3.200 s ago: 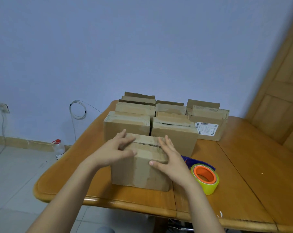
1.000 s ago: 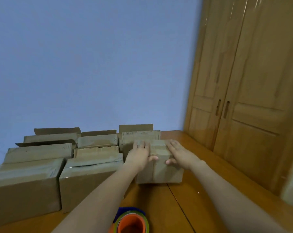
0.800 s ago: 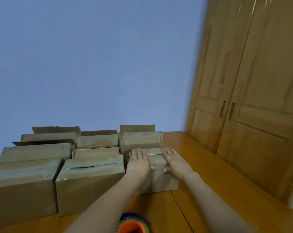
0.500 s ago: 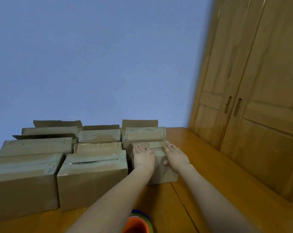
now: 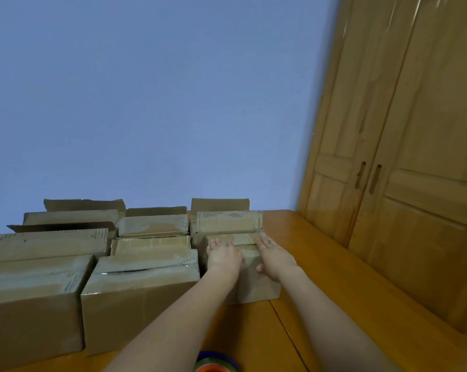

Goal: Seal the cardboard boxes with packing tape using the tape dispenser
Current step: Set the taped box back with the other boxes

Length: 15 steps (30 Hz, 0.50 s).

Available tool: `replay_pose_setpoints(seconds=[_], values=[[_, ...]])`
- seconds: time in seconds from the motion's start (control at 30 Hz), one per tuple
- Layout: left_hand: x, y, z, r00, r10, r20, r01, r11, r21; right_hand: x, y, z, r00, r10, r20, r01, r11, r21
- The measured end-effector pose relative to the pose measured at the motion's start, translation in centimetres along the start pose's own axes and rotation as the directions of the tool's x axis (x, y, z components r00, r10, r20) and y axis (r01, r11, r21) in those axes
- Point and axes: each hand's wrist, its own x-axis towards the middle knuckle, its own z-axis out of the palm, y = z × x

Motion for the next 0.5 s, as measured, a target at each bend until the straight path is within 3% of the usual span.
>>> replay_pose_setpoints(seconds=[0.1,0.3,0.4,0.5], values=[[-0.1,0.1,-0.4,1.0,0.021,-0.001,-0.021,0.999,0.043,0.0,-0.1,-0.6,0.999,-0.005,0.044,0.005,1.0,-0.002],[-1.5,-1.1,-2.6,0.977,0.203,-0.062,-0.192,0.97,0.146,0.4,-0.3,-2.1,0.995,-0.003,0.095,0.0,0.999,0.04],[-1.3,-1.2,-3.7,0.978,0.207,-0.021,-0.203,0.973,0.107,0.9,-0.3,-4.1,0.981,-0.046,0.191,0.009,0.982,0.189],[0.0,-2.2,-5.2,0.982,0.179,-0.056,-0.181,0.983,-0.028,1.9,-0.2,-5.3,0.998,0.027,0.065,-0.037,0.987,0.155]])
